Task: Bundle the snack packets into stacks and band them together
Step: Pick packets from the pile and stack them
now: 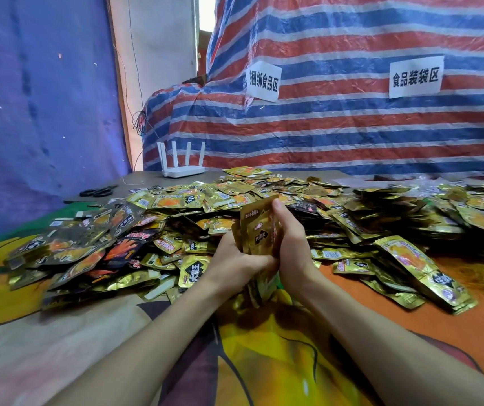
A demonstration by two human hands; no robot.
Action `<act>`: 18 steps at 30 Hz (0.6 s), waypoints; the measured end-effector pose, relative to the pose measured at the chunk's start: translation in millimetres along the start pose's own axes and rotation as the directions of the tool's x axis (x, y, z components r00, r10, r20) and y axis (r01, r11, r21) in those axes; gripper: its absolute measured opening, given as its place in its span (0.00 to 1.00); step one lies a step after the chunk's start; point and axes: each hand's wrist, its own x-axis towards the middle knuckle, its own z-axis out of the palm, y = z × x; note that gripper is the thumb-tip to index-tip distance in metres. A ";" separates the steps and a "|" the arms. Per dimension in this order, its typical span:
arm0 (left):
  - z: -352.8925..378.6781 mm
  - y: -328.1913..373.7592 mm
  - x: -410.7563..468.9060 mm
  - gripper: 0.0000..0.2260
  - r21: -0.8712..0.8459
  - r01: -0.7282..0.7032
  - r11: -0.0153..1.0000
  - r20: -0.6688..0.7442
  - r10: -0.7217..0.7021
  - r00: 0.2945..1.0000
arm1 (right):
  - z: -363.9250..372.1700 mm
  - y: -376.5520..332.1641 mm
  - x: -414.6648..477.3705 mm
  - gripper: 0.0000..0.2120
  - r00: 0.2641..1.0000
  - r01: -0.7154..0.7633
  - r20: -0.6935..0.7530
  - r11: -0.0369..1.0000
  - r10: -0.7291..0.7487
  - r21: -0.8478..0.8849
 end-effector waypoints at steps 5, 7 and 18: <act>1.8 0.1 -2.7 0.12 0.003 -0.013 1.000 -0.086 0.013 0.996 | 3.2 -3.9 -1.8 0.22 0.998 -0.018 0.056 1.000 0.019 -0.007; 2.9 -0.6 -2.3 0.17 0.019 -0.044 0.999 -0.111 0.046 0.993 | 2.0 -5.6 -0.3 0.22 0.999 0.005 0.049 0.999 -0.003 -0.053; 2.0 6.9 -3.4 0.15 0.118 -0.026 0.993 -0.017 0.029 0.999 | -34.8 -32.7 6.1 0.10 0.989 0.036 -0.105 0.873 -0.099 -0.487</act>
